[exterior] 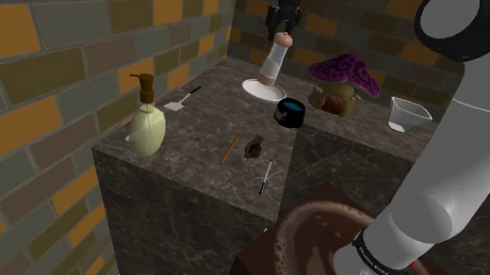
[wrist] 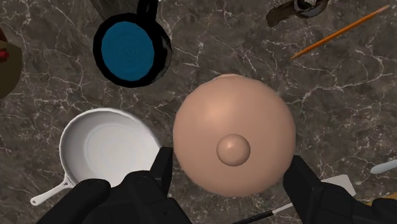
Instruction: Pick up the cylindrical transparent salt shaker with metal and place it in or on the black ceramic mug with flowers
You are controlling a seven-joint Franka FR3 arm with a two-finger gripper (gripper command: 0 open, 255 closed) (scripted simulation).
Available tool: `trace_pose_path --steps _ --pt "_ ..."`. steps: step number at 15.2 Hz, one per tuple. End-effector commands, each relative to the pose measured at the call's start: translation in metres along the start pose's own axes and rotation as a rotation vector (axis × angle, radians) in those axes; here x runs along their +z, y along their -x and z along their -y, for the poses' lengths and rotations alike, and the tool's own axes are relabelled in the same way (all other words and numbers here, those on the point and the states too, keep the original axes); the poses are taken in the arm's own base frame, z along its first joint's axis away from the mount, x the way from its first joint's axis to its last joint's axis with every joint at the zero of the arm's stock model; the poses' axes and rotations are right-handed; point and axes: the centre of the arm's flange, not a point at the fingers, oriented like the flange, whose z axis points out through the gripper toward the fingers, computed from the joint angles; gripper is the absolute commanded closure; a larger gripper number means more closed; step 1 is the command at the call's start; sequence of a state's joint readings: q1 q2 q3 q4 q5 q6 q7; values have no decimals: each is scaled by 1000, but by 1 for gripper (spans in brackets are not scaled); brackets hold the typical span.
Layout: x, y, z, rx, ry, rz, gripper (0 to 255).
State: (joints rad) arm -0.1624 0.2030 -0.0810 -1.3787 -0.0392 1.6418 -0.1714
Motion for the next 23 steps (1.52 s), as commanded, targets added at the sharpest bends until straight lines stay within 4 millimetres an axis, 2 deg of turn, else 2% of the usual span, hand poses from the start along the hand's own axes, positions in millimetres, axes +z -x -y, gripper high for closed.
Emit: trace_pose_path --steps 1,11,12,23 --pt "-2 5 -25 -1 0 0 255" --pt "-21 30 -154 -1 0 0 255" --pt "-23 34 -172 -2 0 0 255" --pt "35 37 -169 -1 0 0 255"
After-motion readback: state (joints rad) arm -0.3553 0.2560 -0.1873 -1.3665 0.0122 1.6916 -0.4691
